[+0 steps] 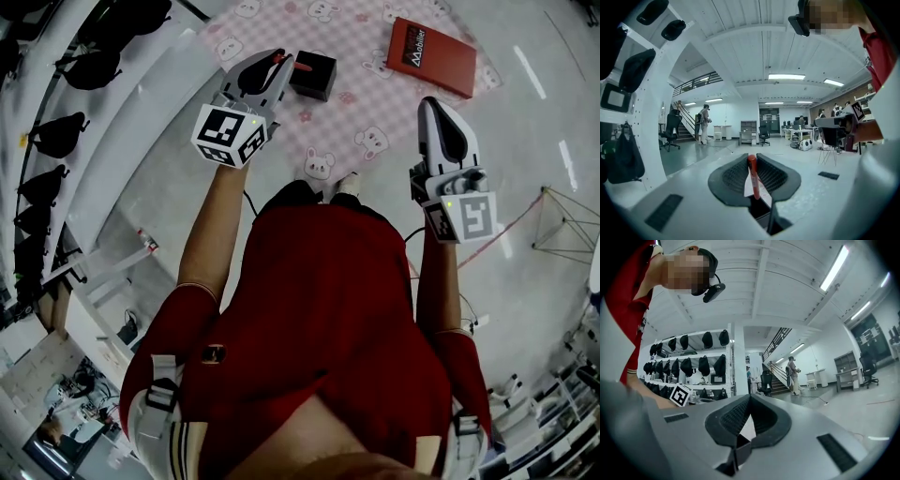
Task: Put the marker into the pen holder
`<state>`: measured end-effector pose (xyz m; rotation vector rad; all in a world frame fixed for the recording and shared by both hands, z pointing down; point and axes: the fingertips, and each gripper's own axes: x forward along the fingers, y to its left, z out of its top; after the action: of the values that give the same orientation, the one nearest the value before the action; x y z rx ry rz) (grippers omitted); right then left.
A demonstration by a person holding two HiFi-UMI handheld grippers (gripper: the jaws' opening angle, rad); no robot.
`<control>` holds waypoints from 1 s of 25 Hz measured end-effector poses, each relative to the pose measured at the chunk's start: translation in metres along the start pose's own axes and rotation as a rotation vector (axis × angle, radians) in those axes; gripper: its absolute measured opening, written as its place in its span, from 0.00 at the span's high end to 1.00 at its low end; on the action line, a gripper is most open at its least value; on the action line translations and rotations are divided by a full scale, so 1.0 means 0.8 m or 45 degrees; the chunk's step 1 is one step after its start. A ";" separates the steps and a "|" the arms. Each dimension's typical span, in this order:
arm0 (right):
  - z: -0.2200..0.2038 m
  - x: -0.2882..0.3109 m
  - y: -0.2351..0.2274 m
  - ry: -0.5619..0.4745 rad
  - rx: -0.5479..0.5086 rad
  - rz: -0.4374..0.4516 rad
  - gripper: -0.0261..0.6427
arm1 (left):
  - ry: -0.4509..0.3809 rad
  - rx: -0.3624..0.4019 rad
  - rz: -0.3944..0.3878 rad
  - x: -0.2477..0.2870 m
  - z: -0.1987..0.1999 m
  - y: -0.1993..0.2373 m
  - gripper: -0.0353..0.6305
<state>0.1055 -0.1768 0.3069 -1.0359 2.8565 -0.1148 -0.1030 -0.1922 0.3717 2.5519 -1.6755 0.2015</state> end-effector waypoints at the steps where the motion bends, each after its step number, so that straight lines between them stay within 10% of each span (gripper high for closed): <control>1: -0.002 0.000 0.003 0.011 -0.005 -0.013 0.96 | 0.007 -0.001 -0.014 0.003 -0.004 0.002 0.86; 25: -0.024 0.009 0.024 0.123 -0.046 -0.250 0.96 | 0.166 -0.017 -0.227 0.074 -0.105 0.045 0.86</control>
<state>0.0854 -0.1661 0.3232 -1.3520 2.8439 -0.1323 -0.1184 -0.2485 0.4638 2.5975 -1.3914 0.3348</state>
